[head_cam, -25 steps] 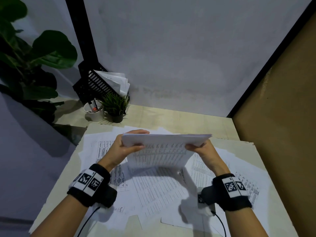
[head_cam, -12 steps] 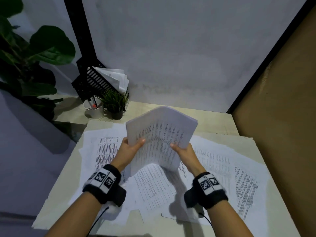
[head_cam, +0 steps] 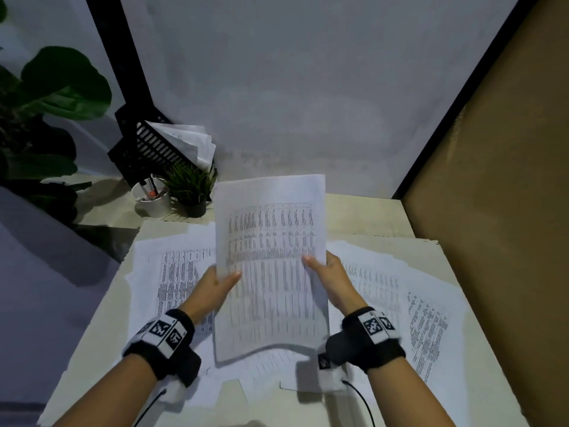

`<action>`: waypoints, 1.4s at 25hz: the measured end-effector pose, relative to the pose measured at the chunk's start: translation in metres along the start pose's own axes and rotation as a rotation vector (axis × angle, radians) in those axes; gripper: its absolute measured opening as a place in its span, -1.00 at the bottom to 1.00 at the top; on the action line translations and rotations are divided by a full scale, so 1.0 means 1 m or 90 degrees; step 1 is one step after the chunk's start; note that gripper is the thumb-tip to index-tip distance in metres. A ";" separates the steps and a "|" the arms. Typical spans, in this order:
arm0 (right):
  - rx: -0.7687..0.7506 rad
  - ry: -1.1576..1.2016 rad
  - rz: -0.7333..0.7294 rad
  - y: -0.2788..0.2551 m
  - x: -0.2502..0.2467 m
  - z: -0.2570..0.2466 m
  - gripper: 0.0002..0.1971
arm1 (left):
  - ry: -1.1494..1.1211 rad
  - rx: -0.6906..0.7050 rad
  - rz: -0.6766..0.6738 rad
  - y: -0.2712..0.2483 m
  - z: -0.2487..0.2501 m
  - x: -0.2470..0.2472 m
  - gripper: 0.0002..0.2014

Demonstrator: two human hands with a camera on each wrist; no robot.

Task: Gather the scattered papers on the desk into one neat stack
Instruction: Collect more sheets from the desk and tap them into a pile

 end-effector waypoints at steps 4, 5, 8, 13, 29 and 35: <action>0.119 -0.040 0.134 0.003 -0.091 0.073 -0.62 | 0.029 -0.004 0.031 0.005 -0.017 -0.018 -0.76; 0.197 -0.098 0.212 -0.006 -0.126 0.106 -0.54 | 0.019 -0.008 0.045 0.006 -0.026 -0.025 -0.70; 0.490 -0.313 0.339 -0.060 -0.208 0.197 -0.19 | -0.010 -0.026 0.085 -0.003 -0.043 -0.037 -0.71; 0.551 -0.342 0.427 -0.087 -0.227 0.222 -0.02 | -0.031 -0.033 0.079 -0.013 -0.048 -0.028 -0.77; 0.582 -0.348 0.385 -0.078 -0.234 0.218 0.16 | -0.030 -0.047 0.094 -0.006 -0.045 -0.021 -0.70; 0.465 -0.161 0.391 -0.052 -0.215 0.210 -0.16 | 0.002 -0.053 0.085 -0.008 -0.039 -0.010 -0.70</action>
Point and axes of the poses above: each hand's wrist, its own y-axis towards the middle knuckle, its own x-axis out of the palm, z = x × y, the point moved 8 cm from there along y, towards the middle knuckle, and after that the axes turned 8 degrees about -y, right-handed, at the moved point
